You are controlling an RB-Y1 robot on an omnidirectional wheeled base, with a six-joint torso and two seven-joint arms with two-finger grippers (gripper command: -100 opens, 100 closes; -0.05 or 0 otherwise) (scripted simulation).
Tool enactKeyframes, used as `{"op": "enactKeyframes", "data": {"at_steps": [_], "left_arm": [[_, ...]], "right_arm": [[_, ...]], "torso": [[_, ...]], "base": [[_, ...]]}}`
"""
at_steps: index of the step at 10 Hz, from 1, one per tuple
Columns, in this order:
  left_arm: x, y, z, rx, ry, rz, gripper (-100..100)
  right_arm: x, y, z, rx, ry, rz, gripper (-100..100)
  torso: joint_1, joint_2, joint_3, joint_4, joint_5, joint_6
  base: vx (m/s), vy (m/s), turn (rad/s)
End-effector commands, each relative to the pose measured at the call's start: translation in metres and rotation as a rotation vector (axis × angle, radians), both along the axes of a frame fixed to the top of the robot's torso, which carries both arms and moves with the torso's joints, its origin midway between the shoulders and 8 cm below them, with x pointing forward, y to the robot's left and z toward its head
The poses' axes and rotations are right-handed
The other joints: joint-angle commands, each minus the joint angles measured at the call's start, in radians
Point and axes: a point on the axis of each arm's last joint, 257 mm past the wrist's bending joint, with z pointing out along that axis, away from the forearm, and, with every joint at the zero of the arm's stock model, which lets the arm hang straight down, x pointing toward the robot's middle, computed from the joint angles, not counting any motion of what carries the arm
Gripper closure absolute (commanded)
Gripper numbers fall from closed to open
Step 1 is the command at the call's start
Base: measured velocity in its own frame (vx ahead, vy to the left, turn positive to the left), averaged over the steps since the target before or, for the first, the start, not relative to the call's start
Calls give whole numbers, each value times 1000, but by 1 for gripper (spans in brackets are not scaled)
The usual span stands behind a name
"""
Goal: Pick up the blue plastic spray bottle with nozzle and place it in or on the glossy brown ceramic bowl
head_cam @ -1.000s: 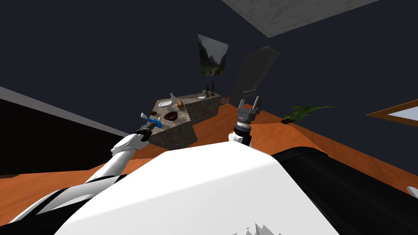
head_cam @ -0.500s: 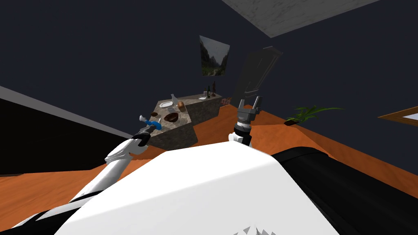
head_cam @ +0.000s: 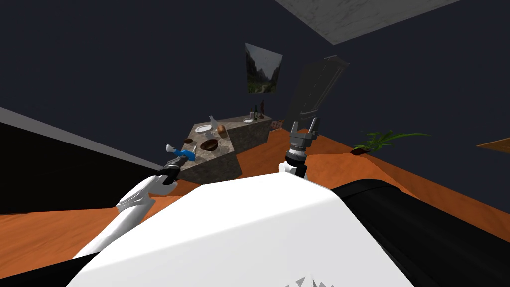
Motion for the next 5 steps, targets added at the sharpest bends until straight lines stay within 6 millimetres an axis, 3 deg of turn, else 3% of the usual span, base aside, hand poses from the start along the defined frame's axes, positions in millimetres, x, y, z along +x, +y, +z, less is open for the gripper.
{"op": "enactKeyframes", "data": {"at_steps": [1, 2, 3, 5], "left_arm": [[-2, -13, 3, -4, -9, -25, 100], [1, -17, 8, -4, -20, -35, 100], [-16, -2, 11, 6, -14, 11, 100], [-31, -14, 7, -5, 1, -9, 100]], "right_arm": [[0, 0, 0, 0, 0, 0, 0], [0, 0, 0, 0, 0, 0, 0], [0, 0, 0, 0, 0, 0, 0], [0, 0, 0, 0, 0, 0, 0]], "torso": [[0, 0, 0, 0, 0, 0], [-1, 1, 1, 1, -1, 1], [-1, 0, 1, 1, -1, 2], [1, -9, -5, -1, 0, 0]], "base": [[-22, -7, 6], [-13, -3, 5], [132, 14, 61], [118, 11, 37]]}}
